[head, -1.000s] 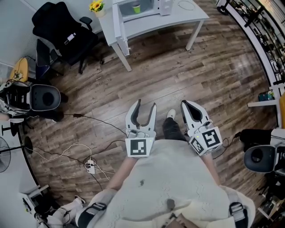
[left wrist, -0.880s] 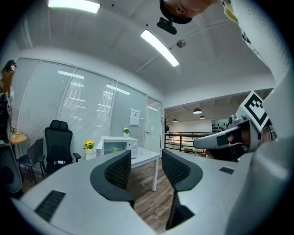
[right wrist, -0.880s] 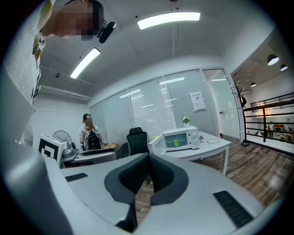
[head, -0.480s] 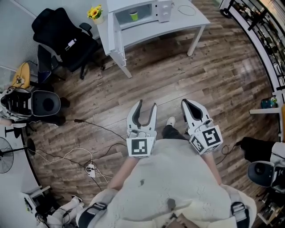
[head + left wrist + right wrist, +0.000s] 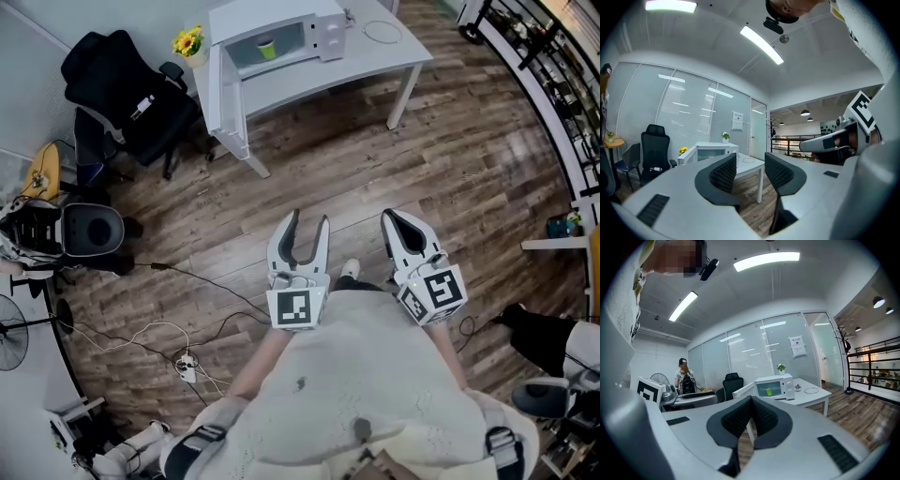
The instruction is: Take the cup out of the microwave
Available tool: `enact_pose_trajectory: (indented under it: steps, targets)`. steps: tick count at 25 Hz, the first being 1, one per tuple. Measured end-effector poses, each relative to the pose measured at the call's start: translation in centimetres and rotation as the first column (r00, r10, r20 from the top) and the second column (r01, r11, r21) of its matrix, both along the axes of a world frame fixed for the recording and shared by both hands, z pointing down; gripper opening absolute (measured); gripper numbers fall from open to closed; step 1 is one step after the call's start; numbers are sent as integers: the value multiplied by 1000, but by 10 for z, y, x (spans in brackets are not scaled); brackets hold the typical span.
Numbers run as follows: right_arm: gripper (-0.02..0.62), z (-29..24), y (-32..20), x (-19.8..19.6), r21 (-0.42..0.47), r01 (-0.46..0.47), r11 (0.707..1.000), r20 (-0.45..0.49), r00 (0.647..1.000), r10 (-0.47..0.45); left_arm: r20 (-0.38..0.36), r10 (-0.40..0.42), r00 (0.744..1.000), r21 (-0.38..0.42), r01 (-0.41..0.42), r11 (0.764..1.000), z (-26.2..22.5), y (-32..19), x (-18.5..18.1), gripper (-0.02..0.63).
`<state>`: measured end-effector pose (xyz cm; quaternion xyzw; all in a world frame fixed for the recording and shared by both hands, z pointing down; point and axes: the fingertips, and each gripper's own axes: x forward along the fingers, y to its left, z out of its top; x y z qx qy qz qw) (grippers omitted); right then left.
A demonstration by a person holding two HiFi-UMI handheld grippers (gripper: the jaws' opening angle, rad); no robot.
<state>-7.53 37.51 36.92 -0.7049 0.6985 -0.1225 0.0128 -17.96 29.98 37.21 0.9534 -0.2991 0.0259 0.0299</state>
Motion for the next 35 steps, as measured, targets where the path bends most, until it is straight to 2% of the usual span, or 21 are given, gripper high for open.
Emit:
enact_pose_trajectory:
  steps: [2, 5, 9, 12, 18, 25, 29, 35]
  targets:
    - [9, 2, 1, 16, 4, -1, 1000, 0, 1000, 1, 0, -2, 1000, 9, 2, 1000, 2, 2, 15, 207]
    - [9, 6, 2, 34, 5, 8, 1000, -6, 1000, -8, -41, -6, 999, 19, 7, 1000, -2, 4, 35, 207]
    - [9, 11, 0, 50, -1, 13, 1000, -9, 1000, -13, -17, -20, 1000, 12, 21, 1000, 4, -2, 51, 207]
    - [9, 11, -4, 63, 3, 11, 1000, -3, 1000, -11, -28, -20, 999, 11, 21, 1000, 2, -9, 67, 207]
    - [9, 18, -11, 85, -8, -33, 999, 13, 999, 34, -15, 6, 1000, 17, -6, 1000, 9, -18, 86, 207]
    - [9, 21, -39, 114, -9, -70, 998, -2, 998, 70, -33, 44, 999, 14, -43, 999, 12, -51, 121, 207]
    - [9, 24, -63, 136, -25, -87, 996, -2, 996, 87, -17, 77, 997, 27, -76, 997, 18, -74, 147, 207]
    - [9, 27, -109, 159, -33, -86, 996, -3, 996, 85, -20, 67, 998, 12, -66, 998, 22, -123, 171, 207]
